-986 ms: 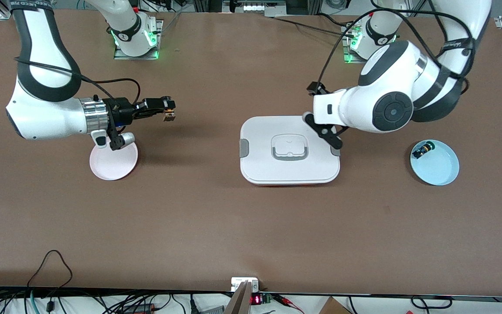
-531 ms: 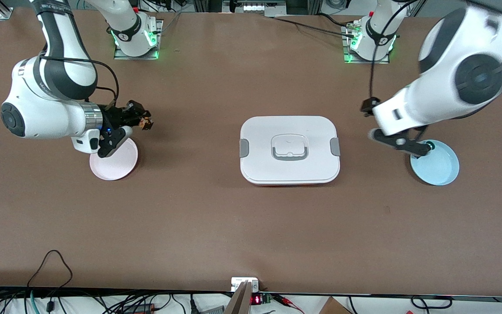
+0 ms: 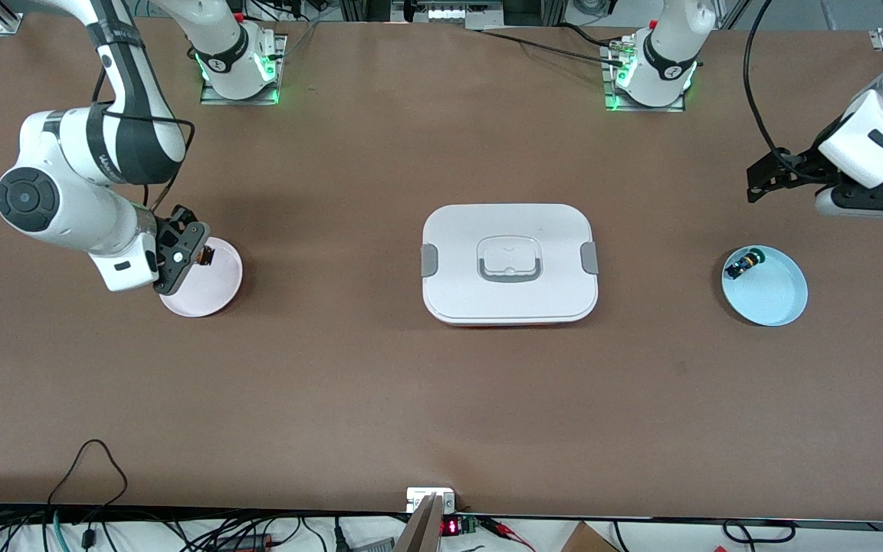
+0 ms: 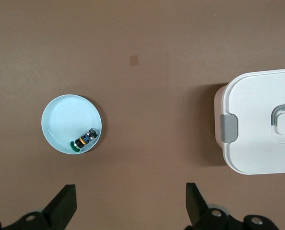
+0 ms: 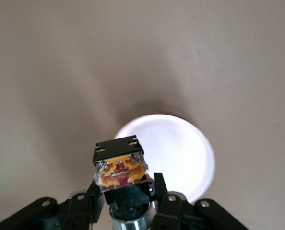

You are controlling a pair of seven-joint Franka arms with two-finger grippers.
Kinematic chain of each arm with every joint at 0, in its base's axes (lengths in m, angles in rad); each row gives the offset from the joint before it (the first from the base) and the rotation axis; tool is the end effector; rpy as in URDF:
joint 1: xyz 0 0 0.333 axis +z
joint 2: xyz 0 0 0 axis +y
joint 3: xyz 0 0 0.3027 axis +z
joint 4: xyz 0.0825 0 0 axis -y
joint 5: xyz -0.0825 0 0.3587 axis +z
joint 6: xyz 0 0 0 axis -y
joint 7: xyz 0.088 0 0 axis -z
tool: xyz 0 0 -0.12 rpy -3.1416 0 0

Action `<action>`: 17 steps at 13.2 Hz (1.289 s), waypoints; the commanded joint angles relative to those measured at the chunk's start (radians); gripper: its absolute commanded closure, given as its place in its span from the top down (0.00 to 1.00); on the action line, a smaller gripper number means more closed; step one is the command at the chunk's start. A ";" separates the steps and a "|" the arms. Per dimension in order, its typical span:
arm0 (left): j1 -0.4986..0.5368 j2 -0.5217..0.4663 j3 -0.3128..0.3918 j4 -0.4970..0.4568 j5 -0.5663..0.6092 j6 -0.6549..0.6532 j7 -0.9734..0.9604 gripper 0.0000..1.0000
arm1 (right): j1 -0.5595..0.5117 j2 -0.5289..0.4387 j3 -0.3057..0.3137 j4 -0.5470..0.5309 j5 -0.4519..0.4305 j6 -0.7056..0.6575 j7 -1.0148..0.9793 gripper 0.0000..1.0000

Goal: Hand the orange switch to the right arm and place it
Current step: 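Lower the orange switch into the white dish with the right gripper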

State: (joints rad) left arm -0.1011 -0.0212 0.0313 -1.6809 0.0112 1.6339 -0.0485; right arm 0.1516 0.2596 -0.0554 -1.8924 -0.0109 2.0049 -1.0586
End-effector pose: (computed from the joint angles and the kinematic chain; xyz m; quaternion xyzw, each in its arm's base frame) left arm 0.5244 -0.0352 0.5655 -0.9998 0.0111 0.0126 0.0060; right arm 0.5693 0.0554 0.3450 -0.8339 -0.5469 0.0705 0.0234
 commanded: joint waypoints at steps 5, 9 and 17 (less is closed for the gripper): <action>0.008 0.007 -0.010 0.006 -0.010 0.014 -0.031 1.00 | -0.066 0.058 0.008 -0.137 -0.127 0.273 -0.153 0.21; 0.004 0.017 -0.011 0.021 -0.008 0.018 -0.030 1.00 | -0.089 0.098 0.008 -0.232 -0.129 0.446 -0.225 0.21; 0.001 0.007 -0.016 0.026 -0.008 -0.017 -0.030 1.00 | -0.112 0.144 0.009 -0.310 -0.130 0.603 -0.264 0.21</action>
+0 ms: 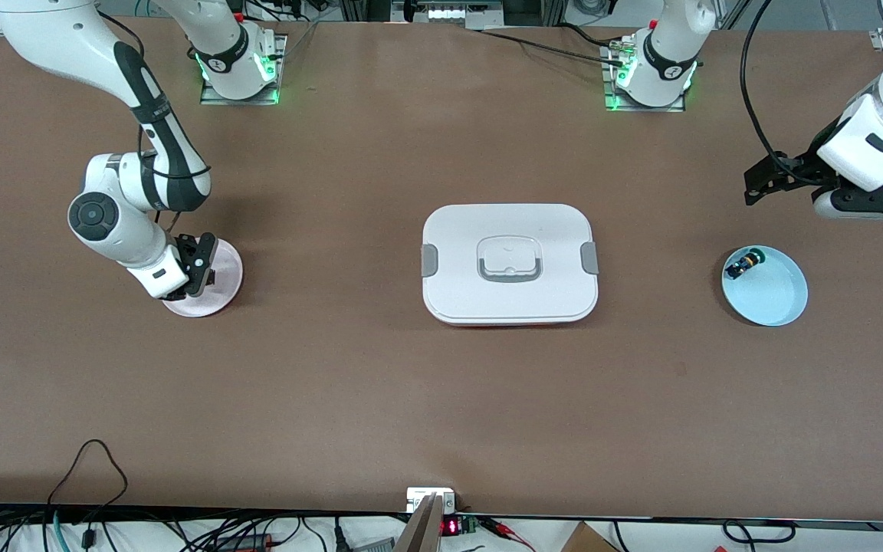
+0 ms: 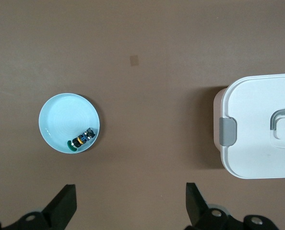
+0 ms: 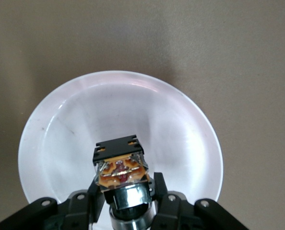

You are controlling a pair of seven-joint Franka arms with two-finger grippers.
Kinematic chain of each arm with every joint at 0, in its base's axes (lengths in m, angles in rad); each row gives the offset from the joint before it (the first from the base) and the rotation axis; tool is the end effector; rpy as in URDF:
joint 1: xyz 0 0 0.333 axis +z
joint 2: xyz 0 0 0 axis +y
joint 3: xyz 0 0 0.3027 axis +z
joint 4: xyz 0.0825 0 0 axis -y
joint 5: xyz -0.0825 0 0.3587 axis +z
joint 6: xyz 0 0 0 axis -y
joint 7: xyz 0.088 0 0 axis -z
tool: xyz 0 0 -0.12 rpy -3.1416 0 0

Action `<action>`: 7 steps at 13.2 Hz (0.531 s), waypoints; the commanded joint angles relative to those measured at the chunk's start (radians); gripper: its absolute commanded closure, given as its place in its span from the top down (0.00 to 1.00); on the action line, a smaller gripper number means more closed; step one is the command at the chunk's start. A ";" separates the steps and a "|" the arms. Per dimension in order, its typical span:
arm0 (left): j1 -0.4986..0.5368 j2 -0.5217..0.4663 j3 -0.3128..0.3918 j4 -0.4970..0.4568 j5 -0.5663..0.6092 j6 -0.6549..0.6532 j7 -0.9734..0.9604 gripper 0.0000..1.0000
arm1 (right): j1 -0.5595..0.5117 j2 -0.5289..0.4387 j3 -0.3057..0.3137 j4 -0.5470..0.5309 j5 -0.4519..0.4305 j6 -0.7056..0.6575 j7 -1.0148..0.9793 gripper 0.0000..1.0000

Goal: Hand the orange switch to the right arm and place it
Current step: 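Lower the orange switch into the white dish with the right gripper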

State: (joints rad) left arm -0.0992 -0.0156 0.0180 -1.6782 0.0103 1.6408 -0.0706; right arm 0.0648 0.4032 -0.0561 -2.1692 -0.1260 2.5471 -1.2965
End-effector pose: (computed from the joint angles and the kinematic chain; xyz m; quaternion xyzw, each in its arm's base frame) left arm 0.5262 -0.0416 0.5643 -0.9999 0.0057 0.0105 0.0058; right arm 0.5424 0.0049 0.1995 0.7592 0.6491 -0.0376 0.0288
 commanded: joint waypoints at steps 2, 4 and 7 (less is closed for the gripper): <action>-0.001 0.005 -0.003 0.025 -0.007 -0.021 -0.008 1.00 | -0.025 0.000 0.009 -0.040 -0.015 0.074 -0.026 0.21; 0.001 0.005 -0.003 0.025 -0.007 -0.019 -0.008 1.00 | -0.025 0.006 0.009 -0.038 -0.014 0.078 -0.024 0.22; 0.006 0.006 -0.001 0.025 -0.007 -0.019 -0.008 1.00 | -0.025 -0.004 0.010 -0.037 -0.006 0.068 0.002 1.00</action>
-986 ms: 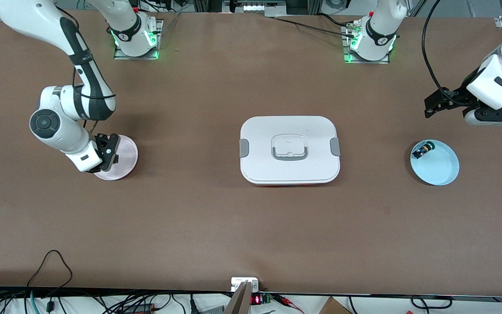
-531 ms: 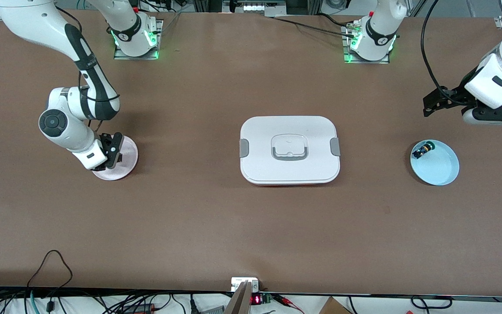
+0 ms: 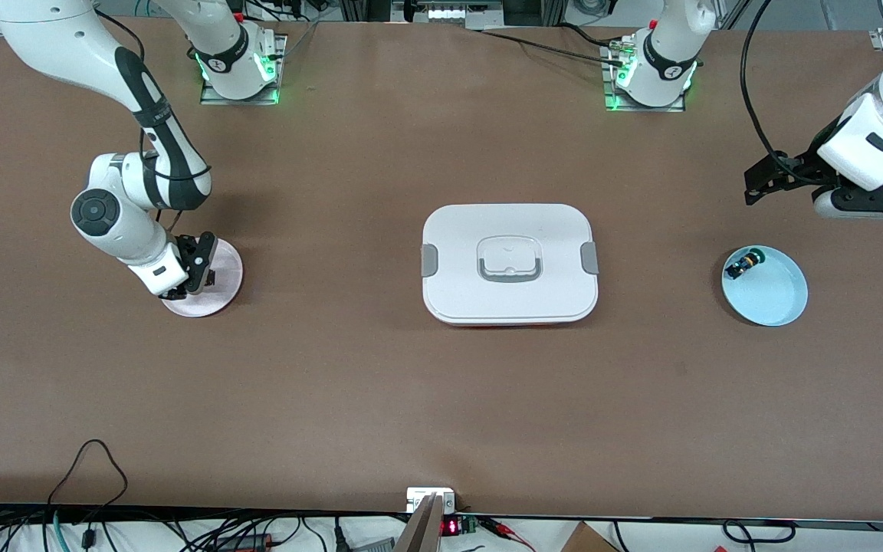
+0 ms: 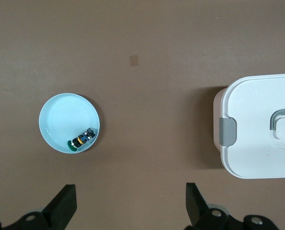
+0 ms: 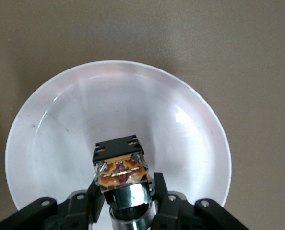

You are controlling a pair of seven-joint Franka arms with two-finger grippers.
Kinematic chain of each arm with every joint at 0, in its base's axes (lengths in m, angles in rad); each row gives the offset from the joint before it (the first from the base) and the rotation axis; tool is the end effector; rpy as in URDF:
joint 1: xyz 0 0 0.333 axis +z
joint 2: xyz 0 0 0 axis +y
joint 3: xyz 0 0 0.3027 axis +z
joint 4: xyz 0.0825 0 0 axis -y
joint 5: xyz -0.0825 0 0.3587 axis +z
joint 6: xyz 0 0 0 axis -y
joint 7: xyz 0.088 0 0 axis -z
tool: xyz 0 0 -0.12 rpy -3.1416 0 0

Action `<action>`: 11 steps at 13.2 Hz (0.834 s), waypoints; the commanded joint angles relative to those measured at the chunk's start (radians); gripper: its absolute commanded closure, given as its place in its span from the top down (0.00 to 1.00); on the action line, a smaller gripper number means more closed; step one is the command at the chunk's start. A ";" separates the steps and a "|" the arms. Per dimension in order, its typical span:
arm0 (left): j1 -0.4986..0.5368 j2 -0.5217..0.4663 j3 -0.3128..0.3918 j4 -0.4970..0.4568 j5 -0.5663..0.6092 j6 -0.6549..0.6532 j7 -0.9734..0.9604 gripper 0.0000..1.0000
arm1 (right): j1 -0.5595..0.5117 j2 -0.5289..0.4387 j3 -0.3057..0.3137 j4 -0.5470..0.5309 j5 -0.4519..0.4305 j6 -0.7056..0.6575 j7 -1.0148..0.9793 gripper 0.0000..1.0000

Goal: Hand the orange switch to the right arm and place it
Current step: 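Lower the orange switch into the white dish with the right gripper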

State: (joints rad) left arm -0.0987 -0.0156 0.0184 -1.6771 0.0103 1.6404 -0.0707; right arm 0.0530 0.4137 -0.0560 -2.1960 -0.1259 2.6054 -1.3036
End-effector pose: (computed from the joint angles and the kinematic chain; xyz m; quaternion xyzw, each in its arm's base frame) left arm 0.5263 -0.0411 0.5648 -0.9999 0.0052 0.0101 0.0058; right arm 0.5377 -0.0005 0.1896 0.7597 0.6488 -0.0282 0.0329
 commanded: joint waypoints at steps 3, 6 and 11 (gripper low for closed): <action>0.005 0.006 -0.002 0.023 -0.007 -0.021 -0.008 1.00 | -0.012 -0.048 0.010 0.001 0.005 0.009 0.007 1.00; 0.005 0.006 -0.001 0.023 -0.007 -0.021 -0.008 1.00 | -0.007 -0.079 0.010 0.031 0.041 -0.004 0.099 1.00; 0.007 0.006 0.000 0.022 -0.009 -0.024 -0.009 1.00 | 0.043 -0.162 0.016 0.097 0.080 -0.279 0.493 1.00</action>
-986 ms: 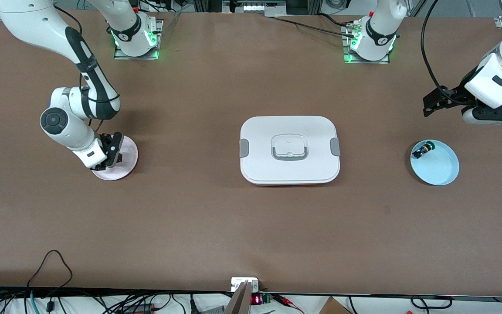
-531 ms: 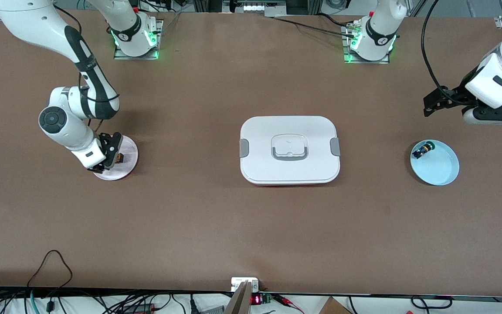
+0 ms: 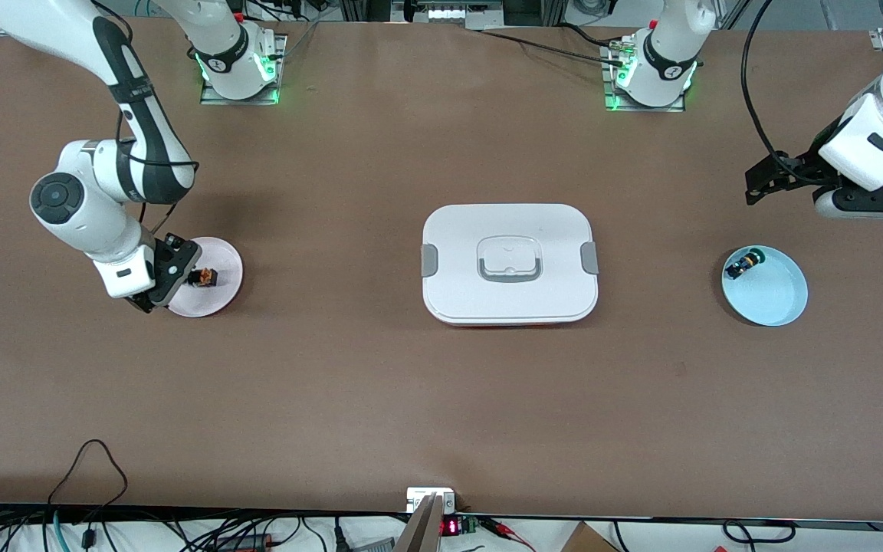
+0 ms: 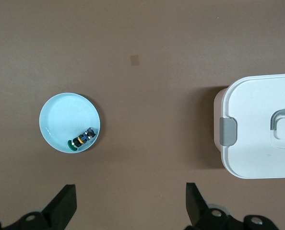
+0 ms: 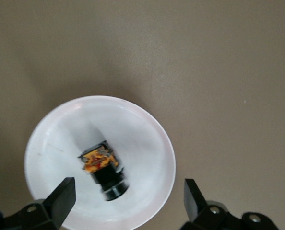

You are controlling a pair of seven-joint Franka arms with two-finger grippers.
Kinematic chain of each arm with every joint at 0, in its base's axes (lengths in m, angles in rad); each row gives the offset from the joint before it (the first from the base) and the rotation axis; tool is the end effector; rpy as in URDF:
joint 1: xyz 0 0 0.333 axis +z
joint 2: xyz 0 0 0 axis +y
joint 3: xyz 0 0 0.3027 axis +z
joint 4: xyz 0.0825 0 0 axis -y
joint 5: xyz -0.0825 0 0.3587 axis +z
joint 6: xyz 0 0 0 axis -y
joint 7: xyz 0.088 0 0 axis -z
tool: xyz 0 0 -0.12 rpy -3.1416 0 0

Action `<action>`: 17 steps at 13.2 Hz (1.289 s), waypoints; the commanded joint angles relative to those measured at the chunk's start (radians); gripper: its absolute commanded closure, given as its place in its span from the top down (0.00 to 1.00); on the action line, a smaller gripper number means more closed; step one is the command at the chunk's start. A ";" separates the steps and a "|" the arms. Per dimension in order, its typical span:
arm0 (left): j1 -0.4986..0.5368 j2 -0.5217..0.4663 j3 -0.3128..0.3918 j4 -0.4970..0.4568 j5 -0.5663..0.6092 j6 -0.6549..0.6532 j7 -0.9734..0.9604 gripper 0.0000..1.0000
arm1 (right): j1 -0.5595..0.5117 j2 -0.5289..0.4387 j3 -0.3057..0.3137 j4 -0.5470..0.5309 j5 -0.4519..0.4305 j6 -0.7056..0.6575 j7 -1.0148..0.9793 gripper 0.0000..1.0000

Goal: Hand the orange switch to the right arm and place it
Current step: 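Open the right gripper to release the switch in the dish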

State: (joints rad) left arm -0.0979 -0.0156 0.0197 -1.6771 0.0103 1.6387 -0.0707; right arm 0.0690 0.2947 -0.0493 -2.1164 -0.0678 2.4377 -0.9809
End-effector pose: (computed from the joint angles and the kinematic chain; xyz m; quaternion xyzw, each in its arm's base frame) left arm 0.5262 -0.0400 0.5646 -0.9999 0.0042 0.0110 0.0058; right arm 0.5588 0.0106 0.2692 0.8639 0.5027 -0.0018 0.0322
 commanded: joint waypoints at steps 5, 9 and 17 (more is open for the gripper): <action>0.006 0.006 -0.001 0.023 -0.009 -0.022 -0.009 1.00 | 0.110 -0.109 0.019 0.088 0.116 -0.409 0.790 1.00; 0.006 0.006 -0.001 0.023 -0.009 -0.022 -0.009 1.00 | 0.110 -0.198 0.014 0.154 0.116 -0.514 0.831 1.00; 0.006 0.006 -0.001 0.022 -0.009 -0.023 -0.011 1.00 | 0.031 -0.190 0.003 0.559 0.094 -0.851 0.935 1.00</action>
State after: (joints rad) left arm -0.0976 -0.0156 0.0213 -1.6770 0.0103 1.6364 -0.0719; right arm 0.1271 0.0828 -0.0497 -1.6662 0.0358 1.6606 -0.0689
